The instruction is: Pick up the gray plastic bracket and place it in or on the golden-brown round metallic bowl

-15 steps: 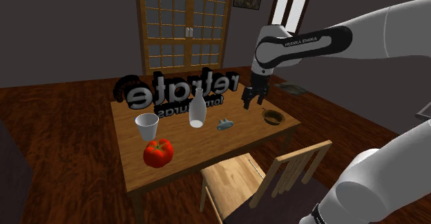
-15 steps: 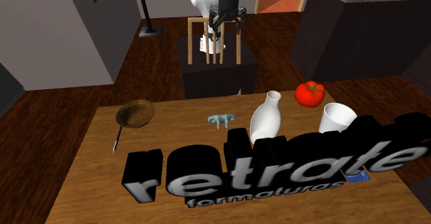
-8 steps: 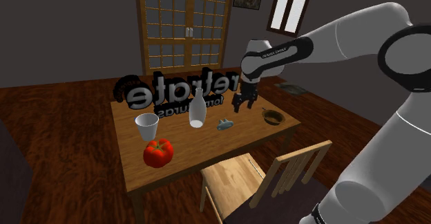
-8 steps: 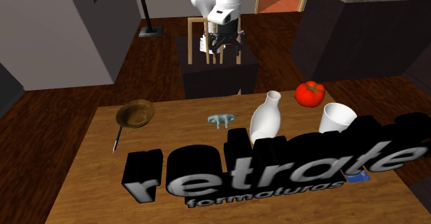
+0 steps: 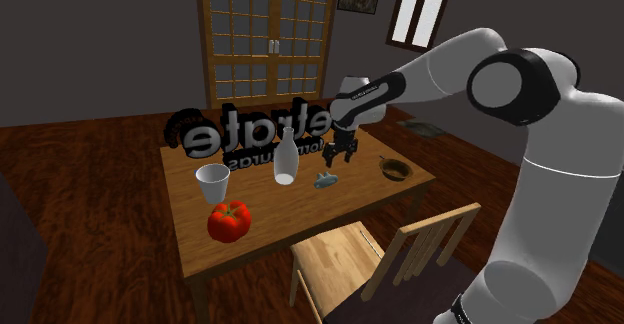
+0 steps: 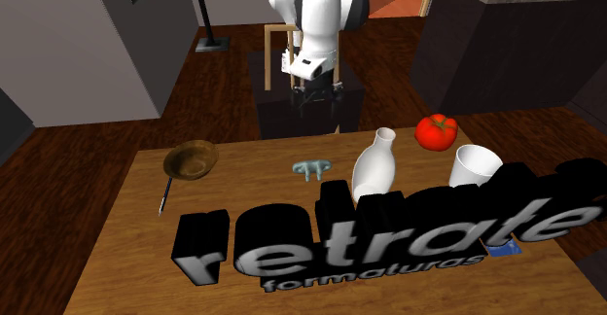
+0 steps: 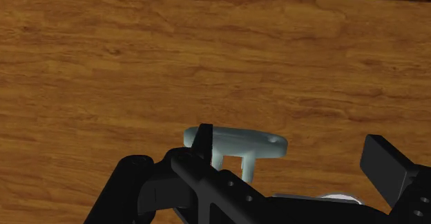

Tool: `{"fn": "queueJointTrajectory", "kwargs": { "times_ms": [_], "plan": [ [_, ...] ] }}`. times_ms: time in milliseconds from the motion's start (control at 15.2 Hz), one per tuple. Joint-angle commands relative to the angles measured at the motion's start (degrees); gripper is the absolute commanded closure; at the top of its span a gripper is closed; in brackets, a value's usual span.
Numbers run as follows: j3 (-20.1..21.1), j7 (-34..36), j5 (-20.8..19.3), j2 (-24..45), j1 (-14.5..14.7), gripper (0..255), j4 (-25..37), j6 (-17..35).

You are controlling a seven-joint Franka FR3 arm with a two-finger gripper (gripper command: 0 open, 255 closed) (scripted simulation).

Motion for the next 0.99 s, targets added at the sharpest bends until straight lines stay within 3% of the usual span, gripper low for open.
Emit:
{"fn": "queueJointTrajectory", "kwargs": {
  "times_ms": [0, 594, 924],
  "plan": [
    [-0.1, -0.4, 0.5, 4.0, -0.5, 0, 2.9, 1.2],
    [0.1, -0.6, 2.4, 23.7, -2.5, 0, 22.3, 2.0],
    [0.3, -0.8, 2.6, 26.2, -2.6, 0, 22.5, 4.4]
  ]
}}
